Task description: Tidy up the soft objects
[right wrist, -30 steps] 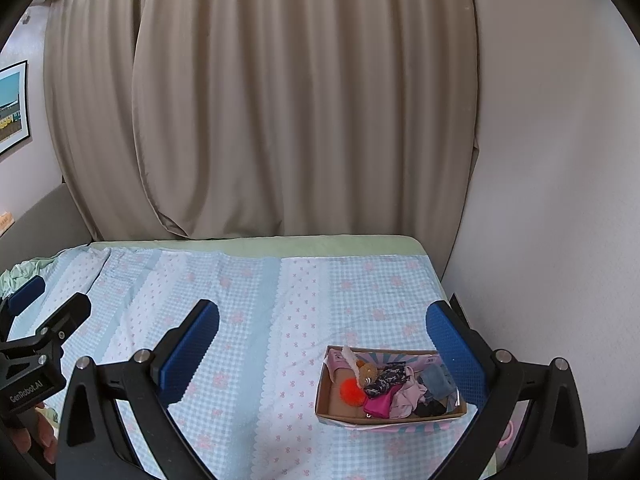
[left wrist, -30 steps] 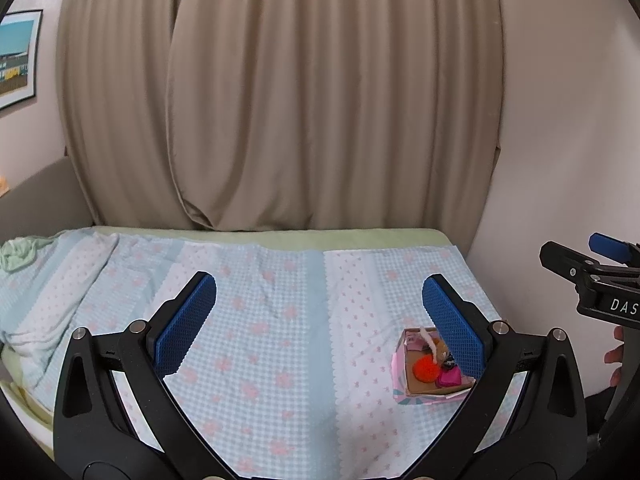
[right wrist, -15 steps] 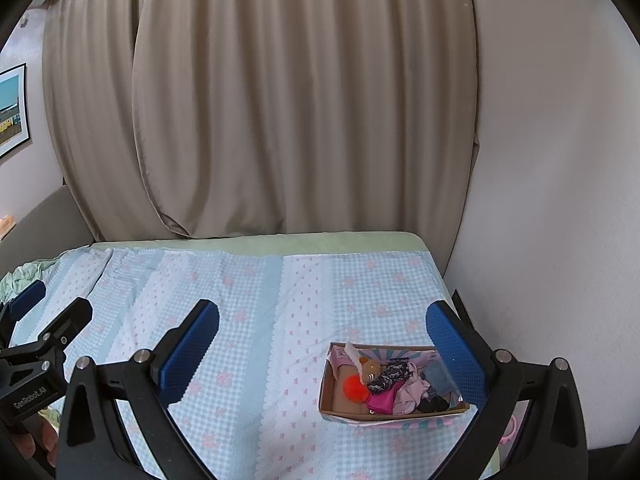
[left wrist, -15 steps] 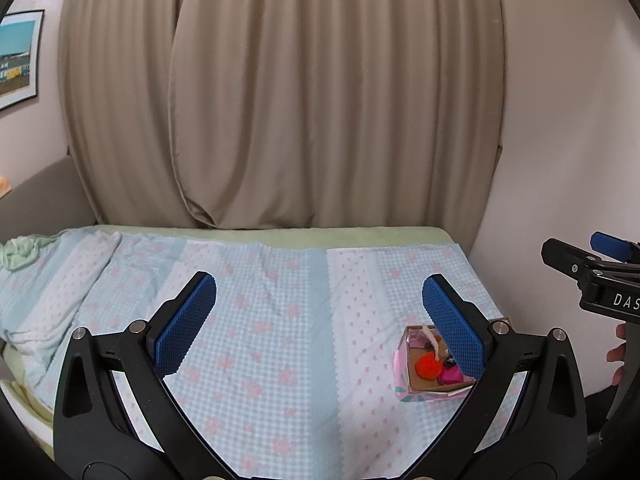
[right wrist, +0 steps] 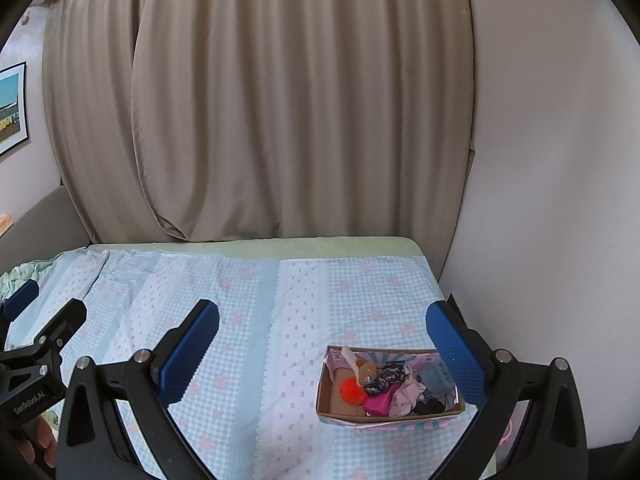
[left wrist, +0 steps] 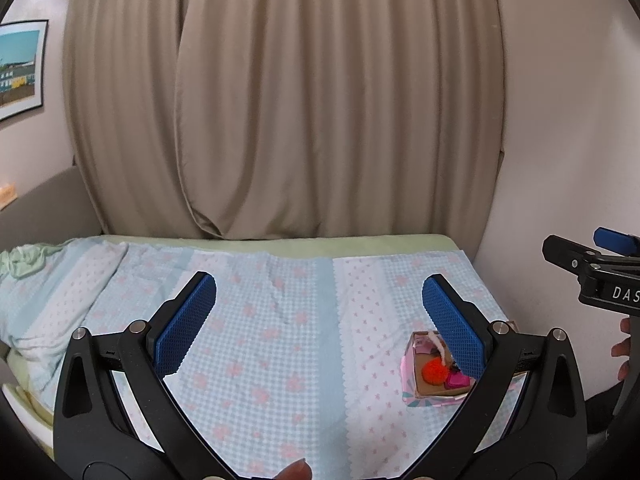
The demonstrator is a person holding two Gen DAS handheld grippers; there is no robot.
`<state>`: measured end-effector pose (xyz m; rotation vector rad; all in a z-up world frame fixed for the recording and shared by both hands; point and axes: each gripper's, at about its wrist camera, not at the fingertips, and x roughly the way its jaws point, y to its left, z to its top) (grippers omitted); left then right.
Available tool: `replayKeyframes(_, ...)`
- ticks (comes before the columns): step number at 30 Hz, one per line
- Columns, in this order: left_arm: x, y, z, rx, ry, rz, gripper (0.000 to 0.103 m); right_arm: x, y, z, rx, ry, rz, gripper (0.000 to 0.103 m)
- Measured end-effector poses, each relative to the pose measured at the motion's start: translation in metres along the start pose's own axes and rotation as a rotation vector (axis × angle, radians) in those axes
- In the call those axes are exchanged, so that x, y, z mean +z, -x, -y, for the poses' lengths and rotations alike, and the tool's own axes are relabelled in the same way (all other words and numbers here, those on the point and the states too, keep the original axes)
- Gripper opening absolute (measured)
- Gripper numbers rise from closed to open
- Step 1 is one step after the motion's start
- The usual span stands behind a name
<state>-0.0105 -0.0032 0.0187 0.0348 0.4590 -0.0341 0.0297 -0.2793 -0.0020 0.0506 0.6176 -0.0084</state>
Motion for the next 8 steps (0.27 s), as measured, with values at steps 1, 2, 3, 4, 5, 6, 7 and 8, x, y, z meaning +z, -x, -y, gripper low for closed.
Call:
replayKeyframes(1, -0.0006, 0.0005, -0.0004, 0.001, -0.003, 0.001, 0.103, -0.0001, 0.0001, -0.0002, 0.000, 0.000, -0.002, 0.103)
replayKeyframes(2, -0.0009, 0.0006, -0.0008, 0.003, -0.009, 0.002, 0.103, -0.0003, 0.0002, -0.0002, 0.001, -0.001, -0.002, 0.103)
replayKeyframes(3, -0.0011, 0.0007, -0.0014, 0.003, -0.013, 0.004, 0.103, -0.0004, 0.0000, -0.0008, 0.001, -0.002, -0.003, 0.103)
replayKeyframes(4, -0.0009, 0.0008, -0.0023, 0.002, -0.016, 0.007, 0.103, -0.0004, -0.0003, -0.0022, 0.001, -0.002, -0.004, 0.103)
replayKeyframes(5, -0.0006, 0.0009, -0.0035, -0.003, -0.021, 0.011, 0.103, -0.0002, -0.0004, -0.0036, 0.000, -0.002, -0.006, 0.103)
replayKeyframes(6, -0.0006, 0.0005, -0.0048, -0.007, -0.024, 0.013, 0.103, 0.0003, -0.0013, -0.0056, 0.000, -0.002, -0.007, 0.103)
replayKeyframes(7, -0.0006, -0.0001, -0.0059, -0.010, -0.027, 0.013, 0.103, 0.0009, -0.0014, -0.0074, -0.001, -0.002, -0.009, 0.103)
replayKeyframes(8, -0.0004, -0.0022, -0.0075, -0.011, -0.032, 0.007, 0.103, 0.0011, -0.0036, -0.0090, 0.000, -0.003, -0.011, 0.103)
